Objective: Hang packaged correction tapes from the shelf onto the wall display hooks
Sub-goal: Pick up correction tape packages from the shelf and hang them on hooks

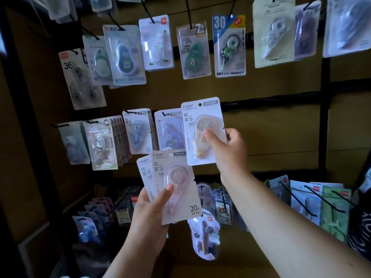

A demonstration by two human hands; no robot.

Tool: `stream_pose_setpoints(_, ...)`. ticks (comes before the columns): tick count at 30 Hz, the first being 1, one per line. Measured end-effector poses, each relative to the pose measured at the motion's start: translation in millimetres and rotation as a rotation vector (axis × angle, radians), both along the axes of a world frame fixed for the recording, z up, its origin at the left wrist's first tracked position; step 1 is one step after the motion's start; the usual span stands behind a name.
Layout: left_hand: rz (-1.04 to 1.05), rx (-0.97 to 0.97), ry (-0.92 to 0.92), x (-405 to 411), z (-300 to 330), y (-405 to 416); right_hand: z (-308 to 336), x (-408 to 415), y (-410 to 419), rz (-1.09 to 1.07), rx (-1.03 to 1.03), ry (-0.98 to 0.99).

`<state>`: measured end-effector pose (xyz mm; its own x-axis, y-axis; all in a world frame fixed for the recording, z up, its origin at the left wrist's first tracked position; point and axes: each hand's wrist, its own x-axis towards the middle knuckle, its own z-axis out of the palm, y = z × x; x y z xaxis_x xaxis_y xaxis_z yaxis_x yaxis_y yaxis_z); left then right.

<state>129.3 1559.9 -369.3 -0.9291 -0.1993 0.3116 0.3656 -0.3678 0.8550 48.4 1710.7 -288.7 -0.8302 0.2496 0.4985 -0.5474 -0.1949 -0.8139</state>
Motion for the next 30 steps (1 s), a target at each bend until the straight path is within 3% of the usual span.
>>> stream_pose_setpoints(21,0.012,0.032,-0.035,-9.1,-7.0,-6.2,12.3,10.9,-3.0,-0.024,-0.051,-0.041)
stream_pose_setpoints(30,0.026,0.038,-0.030,-7.5,-7.5,-4.9,9.3,-12.9,-7.4,-0.095,0.037,-0.088)
